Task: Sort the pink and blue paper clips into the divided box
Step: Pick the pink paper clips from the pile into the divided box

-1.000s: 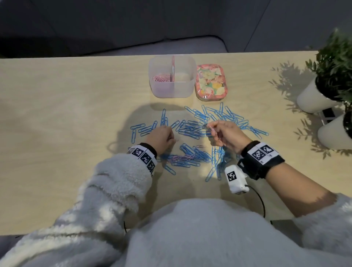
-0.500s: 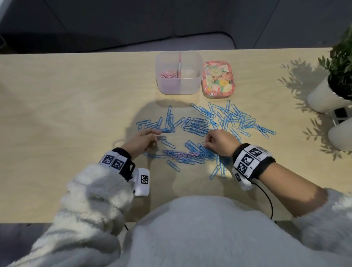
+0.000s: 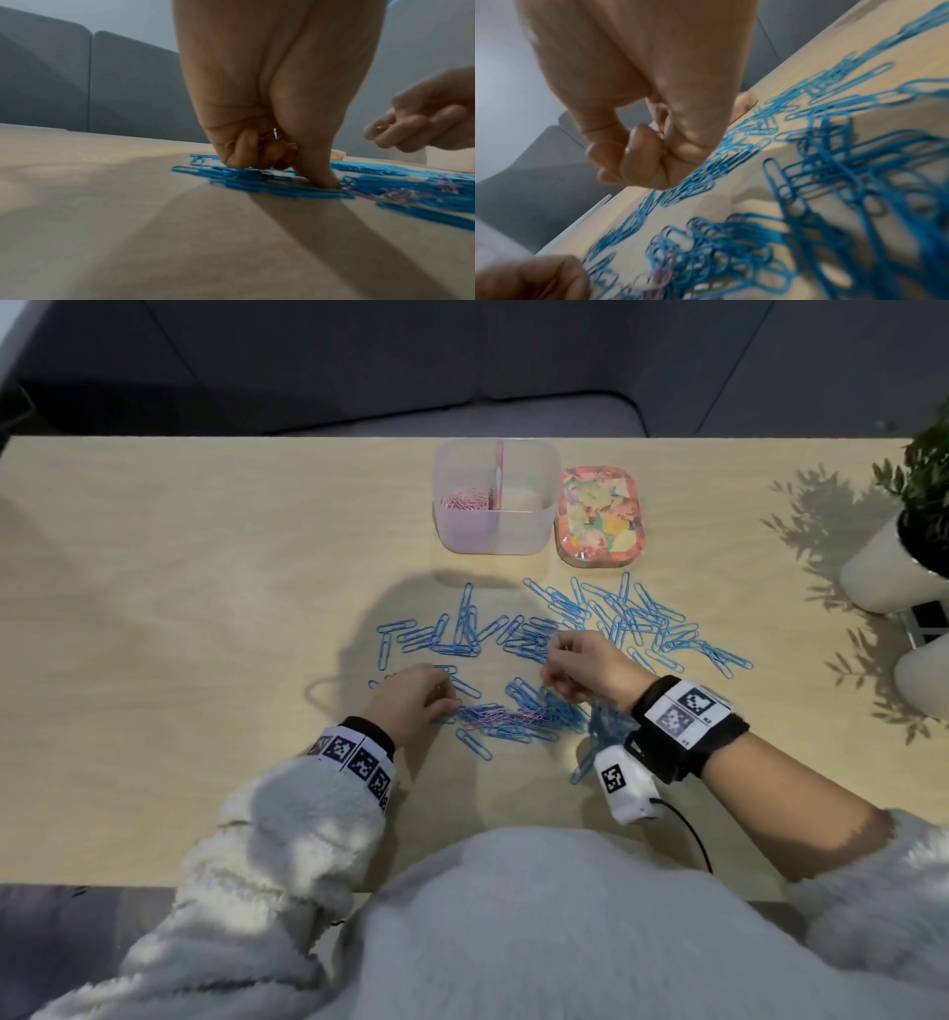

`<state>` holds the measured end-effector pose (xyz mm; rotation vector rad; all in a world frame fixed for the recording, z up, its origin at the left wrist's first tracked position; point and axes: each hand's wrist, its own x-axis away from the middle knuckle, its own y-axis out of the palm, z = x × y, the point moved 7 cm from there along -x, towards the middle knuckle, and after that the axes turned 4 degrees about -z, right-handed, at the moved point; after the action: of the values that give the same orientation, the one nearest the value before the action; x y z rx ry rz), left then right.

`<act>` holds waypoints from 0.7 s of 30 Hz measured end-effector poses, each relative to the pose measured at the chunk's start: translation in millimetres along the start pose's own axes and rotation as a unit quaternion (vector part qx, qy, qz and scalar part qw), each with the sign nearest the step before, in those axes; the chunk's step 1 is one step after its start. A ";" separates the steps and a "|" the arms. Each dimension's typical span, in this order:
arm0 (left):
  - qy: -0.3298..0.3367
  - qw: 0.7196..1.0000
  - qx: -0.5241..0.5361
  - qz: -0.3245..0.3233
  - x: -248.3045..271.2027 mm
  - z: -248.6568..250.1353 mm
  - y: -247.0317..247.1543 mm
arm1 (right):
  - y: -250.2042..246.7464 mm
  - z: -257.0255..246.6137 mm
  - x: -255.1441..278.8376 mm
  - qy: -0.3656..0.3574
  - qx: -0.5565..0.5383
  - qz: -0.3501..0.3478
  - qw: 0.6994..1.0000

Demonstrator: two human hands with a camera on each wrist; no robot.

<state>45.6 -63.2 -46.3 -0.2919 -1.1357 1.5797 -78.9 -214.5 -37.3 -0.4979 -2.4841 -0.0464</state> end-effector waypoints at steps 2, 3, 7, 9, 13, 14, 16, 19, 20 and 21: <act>-0.001 1.000 0.009 -0.005 -1.5 2.6 4.2 | 13.0 -5.7 -0.9 -0.009 0.011 -0.015 1.000; -0.002 1.000 0.012 -0.005 -2.3 3.7 5.0 | 20.3 -7.1 -2.0 -0.013 0.033 -0.024 0.999; -0.006 1.000 -0.008 0.009 -2.6 7.8 5.2 | 48.7 -10.6 -6.2 -0.083 0.193 -0.049 0.977; -0.003 1.000 -0.001 0.010 -1.4 9.7 5.7 | 59.3 -8.0 -10.0 -0.108 0.269 -0.057 0.956; -0.008 0.997 0.069 0.024 0.9 1.9 0.3 | 65.9 -1.9 -14.1 -0.094 0.474 -0.054 0.874; -0.018 0.995 0.092 0.029 1.3 -2.3 -2.6 | 63.4 -1.8 -15.1 -0.090 0.478 -0.052 0.872; -0.041 0.988 0.145 0.035 2.5 -11.2 -8.1 | 54.0 -3.4 -16.5 -0.081 0.445 -0.039 0.891; -0.070 0.972 0.225 0.021 3.7 -22.2 -10.1 | 35.0 -5.7 -20.2 -0.074 0.400 -0.014 0.913; -0.079 0.964 0.253 0.011 4.0 -23.9 -9.0 | 28.6 -7.0 -20.6 -0.078 0.389 -0.002 0.918; -0.092 0.952 0.291 0.003 4.1 -25.2 -7.2 | 22.6 -8.1 -20.5 -0.084 0.374 0.014 0.924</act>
<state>66.2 -47.5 -52.0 0.2497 -0.7536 1.8950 -50.8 -201.7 -44.1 -0.2044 -2.4095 0.9526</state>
